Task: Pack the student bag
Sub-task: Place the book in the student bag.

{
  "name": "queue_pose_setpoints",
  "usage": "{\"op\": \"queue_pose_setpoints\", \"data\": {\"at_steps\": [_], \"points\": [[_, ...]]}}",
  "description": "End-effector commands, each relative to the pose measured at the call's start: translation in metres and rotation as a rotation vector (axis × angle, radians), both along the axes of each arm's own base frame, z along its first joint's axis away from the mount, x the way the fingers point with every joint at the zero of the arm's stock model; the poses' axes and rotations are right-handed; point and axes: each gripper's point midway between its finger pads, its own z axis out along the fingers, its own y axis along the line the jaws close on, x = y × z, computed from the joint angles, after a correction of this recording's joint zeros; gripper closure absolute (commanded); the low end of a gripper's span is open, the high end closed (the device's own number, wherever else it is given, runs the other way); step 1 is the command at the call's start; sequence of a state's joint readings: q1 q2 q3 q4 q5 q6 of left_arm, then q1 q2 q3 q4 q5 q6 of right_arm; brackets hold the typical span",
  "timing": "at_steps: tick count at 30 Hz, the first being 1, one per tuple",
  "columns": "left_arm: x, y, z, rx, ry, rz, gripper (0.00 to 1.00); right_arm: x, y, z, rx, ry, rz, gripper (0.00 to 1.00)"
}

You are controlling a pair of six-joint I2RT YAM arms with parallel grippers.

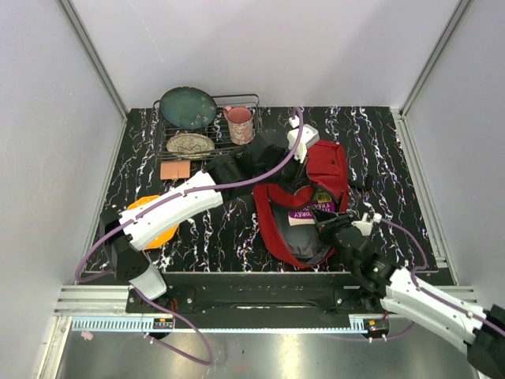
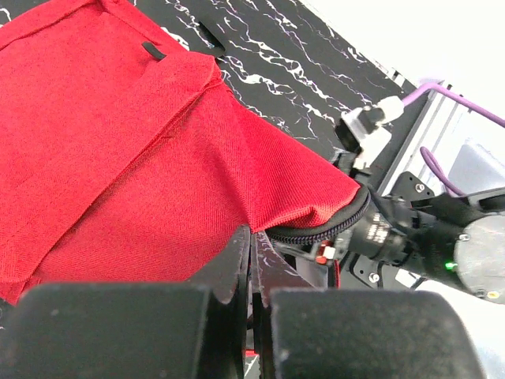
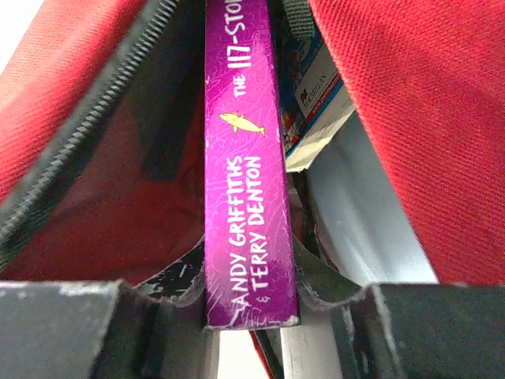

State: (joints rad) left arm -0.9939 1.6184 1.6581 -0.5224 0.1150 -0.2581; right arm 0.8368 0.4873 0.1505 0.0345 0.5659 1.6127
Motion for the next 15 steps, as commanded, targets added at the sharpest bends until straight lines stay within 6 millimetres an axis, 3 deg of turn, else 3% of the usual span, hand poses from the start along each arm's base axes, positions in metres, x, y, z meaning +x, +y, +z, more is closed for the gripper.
{"op": "queue_pose_setpoints", "data": {"at_steps": [1,3,7,9,10,14,15], "points": [[-0.016,-0.006,0.061,-0.188,-0.05,-0.065,1.0,0.028,0.02,0.083,0.241,-0.177,-0.045,1.0],[-0.016,-0.005,0.061,-0.186,-0.058,-0.066,1.0,0.037,0.03,0.068,0.236,-0.13,-0.048,1.0],[-0.013,0.008,0.064,-0.16,-0.085,-0.035,1.0,0.055,0.029,0.062,0.202,-0.118,-0.091,1.0],[-0.02,0.008,0.065,-0.167,-0.07,-0.066,1.0,0.067,0.022,0.051,0.14,-0.088,-0.12,0.97],[-0.023,0.008,0.065,-0.17,-0.062,-0.075,1.0,0.073,0.02,0.056,0.13,-0.092,-0.13,0.97],[-0.036,0.005,0.067,-0.191,-0.027,-0.141,1.0,0.091,0.015,0.027,0.057,0.01,-0.194,0.92],[-0.037,0.004,0.066,-0.191,-0.023,-0.149,1.0,0.097,0.014,0.033,0.073,-0.014,-0.2,0.93]]}}
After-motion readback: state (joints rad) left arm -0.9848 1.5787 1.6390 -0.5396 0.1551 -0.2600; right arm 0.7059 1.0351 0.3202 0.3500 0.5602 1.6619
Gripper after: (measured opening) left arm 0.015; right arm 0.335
